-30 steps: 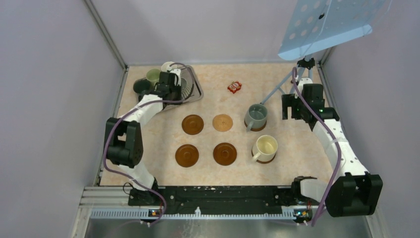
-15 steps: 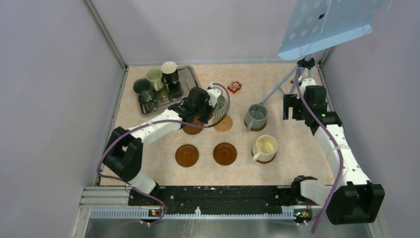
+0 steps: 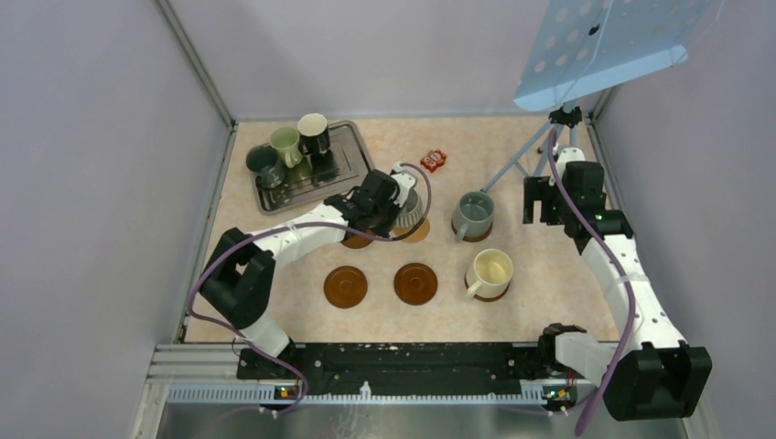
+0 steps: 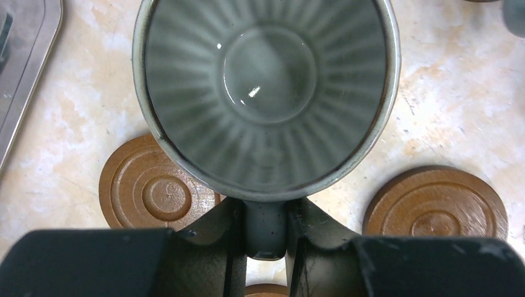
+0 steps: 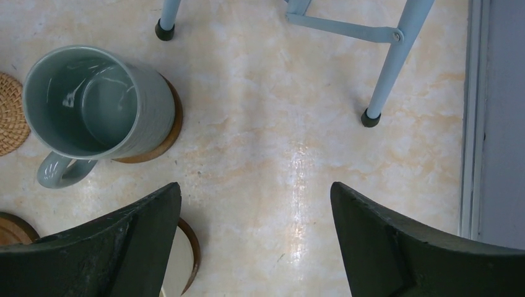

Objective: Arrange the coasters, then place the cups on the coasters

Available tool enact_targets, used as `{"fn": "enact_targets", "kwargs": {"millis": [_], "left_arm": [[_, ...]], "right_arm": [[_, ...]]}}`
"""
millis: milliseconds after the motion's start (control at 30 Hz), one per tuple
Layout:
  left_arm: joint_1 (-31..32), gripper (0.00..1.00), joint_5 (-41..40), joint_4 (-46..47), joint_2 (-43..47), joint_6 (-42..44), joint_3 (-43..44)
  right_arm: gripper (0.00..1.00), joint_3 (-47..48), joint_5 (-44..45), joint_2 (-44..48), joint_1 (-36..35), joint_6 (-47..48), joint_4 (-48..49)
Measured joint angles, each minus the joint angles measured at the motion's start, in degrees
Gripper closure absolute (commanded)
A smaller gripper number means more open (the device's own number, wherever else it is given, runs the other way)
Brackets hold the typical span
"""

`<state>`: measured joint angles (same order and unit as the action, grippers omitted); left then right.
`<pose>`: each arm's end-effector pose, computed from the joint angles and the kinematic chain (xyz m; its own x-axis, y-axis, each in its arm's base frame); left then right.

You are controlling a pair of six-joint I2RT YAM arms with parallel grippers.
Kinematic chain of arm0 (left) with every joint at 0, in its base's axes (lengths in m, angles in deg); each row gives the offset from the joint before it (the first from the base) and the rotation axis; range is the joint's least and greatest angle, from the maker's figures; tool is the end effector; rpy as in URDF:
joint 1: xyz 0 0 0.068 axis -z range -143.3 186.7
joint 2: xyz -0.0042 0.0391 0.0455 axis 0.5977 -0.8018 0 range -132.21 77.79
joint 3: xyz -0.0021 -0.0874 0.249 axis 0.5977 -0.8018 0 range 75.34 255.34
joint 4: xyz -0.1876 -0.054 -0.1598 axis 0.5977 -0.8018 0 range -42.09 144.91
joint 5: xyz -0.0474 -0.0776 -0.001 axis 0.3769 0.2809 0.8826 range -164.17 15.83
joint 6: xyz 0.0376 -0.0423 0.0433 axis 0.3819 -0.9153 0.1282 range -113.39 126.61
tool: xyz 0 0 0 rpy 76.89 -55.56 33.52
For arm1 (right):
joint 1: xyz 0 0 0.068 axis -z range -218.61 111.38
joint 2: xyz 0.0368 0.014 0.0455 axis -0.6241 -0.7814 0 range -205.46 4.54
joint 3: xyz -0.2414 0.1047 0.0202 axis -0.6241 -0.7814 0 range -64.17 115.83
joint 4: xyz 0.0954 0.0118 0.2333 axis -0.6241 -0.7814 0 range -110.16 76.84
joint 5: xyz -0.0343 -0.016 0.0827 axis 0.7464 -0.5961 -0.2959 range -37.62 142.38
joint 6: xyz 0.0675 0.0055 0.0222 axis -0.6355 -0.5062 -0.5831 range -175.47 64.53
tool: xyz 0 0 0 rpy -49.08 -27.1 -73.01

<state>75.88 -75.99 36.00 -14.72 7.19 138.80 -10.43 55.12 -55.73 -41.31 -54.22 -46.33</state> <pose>0.2761 -0.2226 0.2078 -0.5695 0.4771 -0.6694 0.6207 0.7835 0.0304 0.2361 0.0082 0.2829 -0.6378 -0.0518 -0.7685 -0.0241 0.9986 -0.0473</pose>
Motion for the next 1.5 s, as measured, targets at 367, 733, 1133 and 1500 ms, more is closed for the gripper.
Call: {"fn": "enact_targets", "kwargs": {"millis": [367, 733, 1133, 1500], "left_arm": [[3.0, 1.0, -7.1, -0.7, -2.8, -6.8, 0.3], [5.6, 1.0, -8.6, -0.1, -4.7, -8.0, 0.5], [6.5, 1.0, -8.6, -0.1, -6.5, -8.0, 1.8], [6.8, 0.98, -8.7, 0.0, -8.7, -8.9, 2.9]], "right_arm": [[0.11, -0.1, -0.3, 0.2, 0.2, 0.0, -0.9], [0.11, -0.3, -0.5, 0.7, 0.2, -1.6, -1.0], [0.11, -0.5, -0.6, 0.7, 0.2, -1.9, -1.1], [0.11, -0.5, -0.7, 0.8, 0.2, -2.3, -1.2]]}}
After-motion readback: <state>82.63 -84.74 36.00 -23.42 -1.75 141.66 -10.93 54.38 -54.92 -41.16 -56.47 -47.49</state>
